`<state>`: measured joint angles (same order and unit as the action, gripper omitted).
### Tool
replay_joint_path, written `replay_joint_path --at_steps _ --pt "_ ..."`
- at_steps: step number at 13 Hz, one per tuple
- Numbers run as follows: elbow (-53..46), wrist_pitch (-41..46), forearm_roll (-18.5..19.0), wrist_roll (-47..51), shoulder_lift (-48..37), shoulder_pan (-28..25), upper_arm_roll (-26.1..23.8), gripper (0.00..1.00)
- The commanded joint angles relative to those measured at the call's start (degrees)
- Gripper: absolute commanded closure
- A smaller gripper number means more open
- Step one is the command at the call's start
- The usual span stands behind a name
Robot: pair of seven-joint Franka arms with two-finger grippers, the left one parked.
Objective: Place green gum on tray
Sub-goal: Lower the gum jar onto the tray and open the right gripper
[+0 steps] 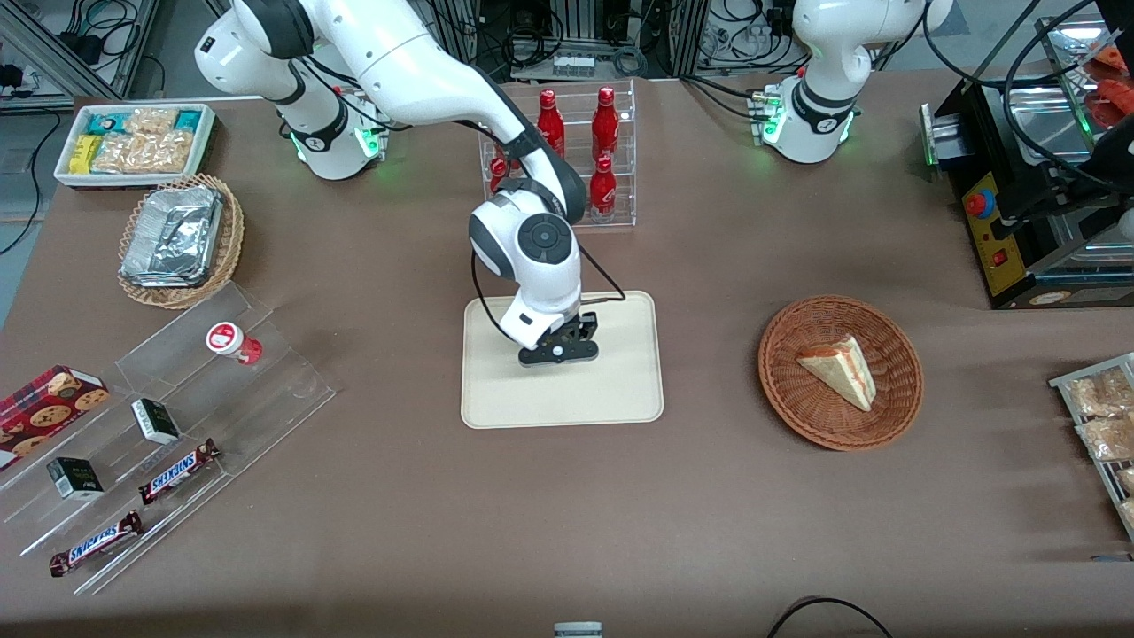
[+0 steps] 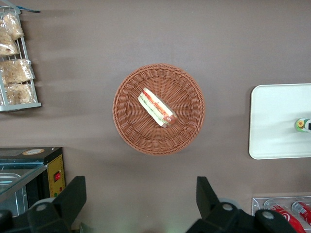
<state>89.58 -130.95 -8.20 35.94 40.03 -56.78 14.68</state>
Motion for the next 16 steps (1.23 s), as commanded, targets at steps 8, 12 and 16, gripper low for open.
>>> replay_joint_path --at_steps 8,12,16 --pt "-1.52 0.69 -1.91 -0.52 0.06 0.35 0.78 0.00" --pt "-0.56 11.66 -1.82 -0.87 -11.16 3.07 0.96 0.00" --pt "3.40 20.79 -1.21 -2.44 -23.91 8.33 1.40 0.00"
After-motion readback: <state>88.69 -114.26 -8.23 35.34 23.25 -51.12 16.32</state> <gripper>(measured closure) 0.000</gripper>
